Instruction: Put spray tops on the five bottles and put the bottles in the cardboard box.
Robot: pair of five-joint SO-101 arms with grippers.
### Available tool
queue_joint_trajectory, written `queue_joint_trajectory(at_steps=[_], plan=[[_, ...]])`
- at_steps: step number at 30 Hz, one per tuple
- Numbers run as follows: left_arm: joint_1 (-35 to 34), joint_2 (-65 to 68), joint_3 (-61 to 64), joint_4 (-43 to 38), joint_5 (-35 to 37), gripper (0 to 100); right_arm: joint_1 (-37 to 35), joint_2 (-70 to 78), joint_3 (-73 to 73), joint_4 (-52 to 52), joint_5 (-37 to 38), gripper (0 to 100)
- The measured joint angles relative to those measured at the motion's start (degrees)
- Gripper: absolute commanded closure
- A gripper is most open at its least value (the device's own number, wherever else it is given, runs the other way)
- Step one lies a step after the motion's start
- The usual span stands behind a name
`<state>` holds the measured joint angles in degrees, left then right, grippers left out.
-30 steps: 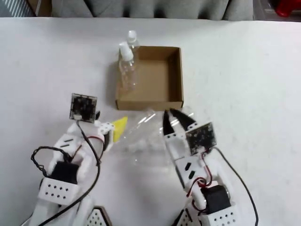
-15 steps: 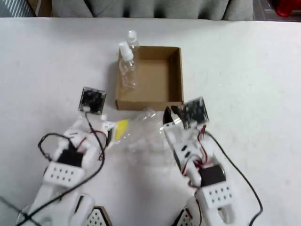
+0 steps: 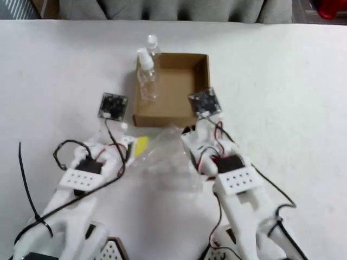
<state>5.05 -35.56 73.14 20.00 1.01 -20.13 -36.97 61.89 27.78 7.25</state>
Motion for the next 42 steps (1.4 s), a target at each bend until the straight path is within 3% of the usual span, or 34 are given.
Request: queue_joint_trajectory(at_steps=[8, 16, 29, 42], plan=[[-7.38, -6.15, 0.0, 2.46, 0.0, 71, -1.41, 10.55, -5.89, 0.0, -1.58, 98.3], [-10.2, -11.6, -0.35, 7.82, 0.0, 71, -1.32, 18.02, -10.29, -0.35, -2.2, 98.3], [-15.3, -1.76, -9.58, 10.99, 2.55, 71, -1.23, 24.88, -13.8, -0.18, -2.2, 98.3], [-18.9, 3.87, -14.07, 10.99, 6.95, 71, -15.65, 23.47, -13.8, 11.08, -2.29, 98.3]])
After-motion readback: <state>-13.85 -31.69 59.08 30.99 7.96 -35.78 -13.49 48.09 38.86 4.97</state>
